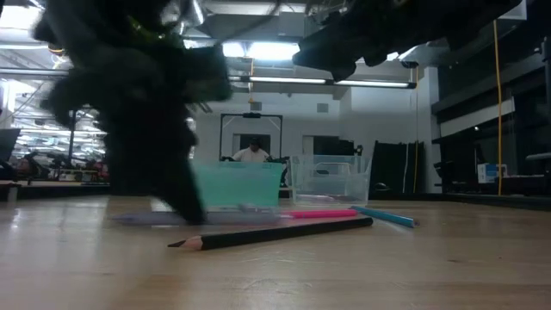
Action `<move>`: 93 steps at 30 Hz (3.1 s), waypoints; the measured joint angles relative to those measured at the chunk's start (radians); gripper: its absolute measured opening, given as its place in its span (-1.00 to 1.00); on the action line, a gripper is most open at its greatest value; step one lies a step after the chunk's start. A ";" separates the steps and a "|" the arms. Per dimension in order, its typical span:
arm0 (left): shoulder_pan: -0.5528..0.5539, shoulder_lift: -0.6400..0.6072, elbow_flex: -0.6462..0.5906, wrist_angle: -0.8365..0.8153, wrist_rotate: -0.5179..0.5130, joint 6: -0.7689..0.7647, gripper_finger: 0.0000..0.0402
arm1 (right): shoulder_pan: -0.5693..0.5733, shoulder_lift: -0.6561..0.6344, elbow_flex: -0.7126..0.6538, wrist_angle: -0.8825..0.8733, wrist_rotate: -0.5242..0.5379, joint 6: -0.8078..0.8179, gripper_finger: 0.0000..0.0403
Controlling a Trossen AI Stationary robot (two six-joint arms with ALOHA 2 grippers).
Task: Sort pens & pencils
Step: Put the blue pen into the transparent bin
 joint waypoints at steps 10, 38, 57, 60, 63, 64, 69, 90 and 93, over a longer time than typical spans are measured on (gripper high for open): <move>-0.072 -0.168 0.008 0.021 -0.183 0.114 -0.89 | 0.000 0.000 0.000 -0.016 0.000 0.011 -0.31; 0.029 -0.628 -0.607 0.894 -0.276 0.565 -0.89 | 0.017 0.000 0.000 0.099 0.116 -0.076 -0.39; 0.302 -0.586 -0.625 1.033 0.111 0.586 -0.89 | -0.088 0.000 -0.097 0.367 0.044 0.052 -0.45; 0.314 -0.522 -0.592 1.051 0.113 0.586 -0.89 | -0.089 0.001 -0.097 0.378 0.032 0.048 -0.45; 0.330 -0.446 -0.537 1.046 0.133 0.606 -0.89 | -0.089 0.001 -0.097 0.382 -0.015 0.044 -0.45; 0.336 -0.421 -0.515 1.047 0.155 0.613 -0.89 | -0.088 0.001 -0.097 0.382 -0.017 0.046 -0.45; 0.357 -0.347 -0.433 1.040 0.209 0.630 -0.89 | -0.089 0.001 -0.097 0.382 -0.021 0.046 -0.45; 0.383 -0.319 -0.402 1.037 0.229 0.611 -0.89 | -0.089 0.001 -0.097 0.381 -0.018 0.026 -0.45; 0.388 -0.311 -0.402 1.035 0.233 0.611 -0.89 | -0.089 0.001 -0.097 0.383 -0.018 0.026 -0.45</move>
